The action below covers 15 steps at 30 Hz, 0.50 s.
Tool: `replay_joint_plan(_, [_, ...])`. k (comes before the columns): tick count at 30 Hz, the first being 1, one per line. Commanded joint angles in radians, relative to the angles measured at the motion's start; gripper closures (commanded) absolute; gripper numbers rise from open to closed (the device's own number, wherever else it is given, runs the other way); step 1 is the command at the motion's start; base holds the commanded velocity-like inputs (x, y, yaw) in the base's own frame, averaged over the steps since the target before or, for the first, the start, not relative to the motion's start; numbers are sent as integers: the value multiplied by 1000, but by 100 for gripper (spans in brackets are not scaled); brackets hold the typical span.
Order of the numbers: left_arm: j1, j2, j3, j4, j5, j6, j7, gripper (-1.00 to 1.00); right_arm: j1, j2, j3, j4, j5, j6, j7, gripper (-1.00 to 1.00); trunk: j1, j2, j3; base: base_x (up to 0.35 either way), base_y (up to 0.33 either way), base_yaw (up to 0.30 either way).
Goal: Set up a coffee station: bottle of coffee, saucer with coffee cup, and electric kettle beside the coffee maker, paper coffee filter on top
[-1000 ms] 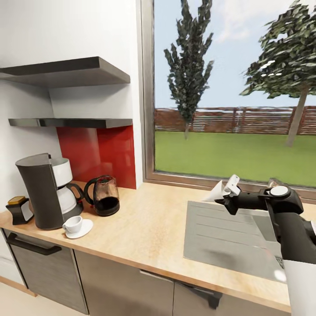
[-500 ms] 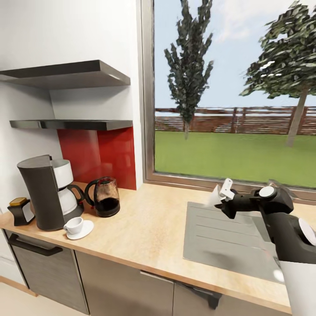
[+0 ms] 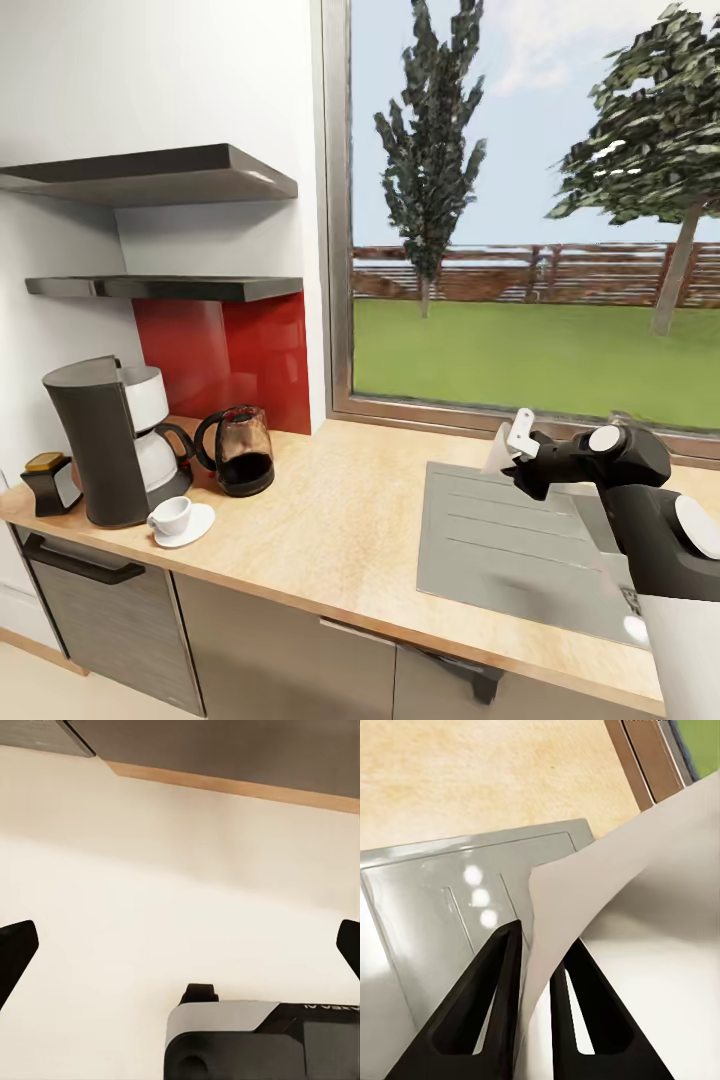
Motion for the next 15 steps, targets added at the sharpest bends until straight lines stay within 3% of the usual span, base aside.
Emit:
replay_joint_plan(1, [0,-1,-8,3,8,-4,0,-100,0,0,0,-1,2,14,7,100,-4,7,3,0,0,0])
replay_joint_plan(15, [0,-1,-8,3,9,-3,0,-100,0,-3,2,-7,4,14,9,100,-57,105,47,0,0,0])
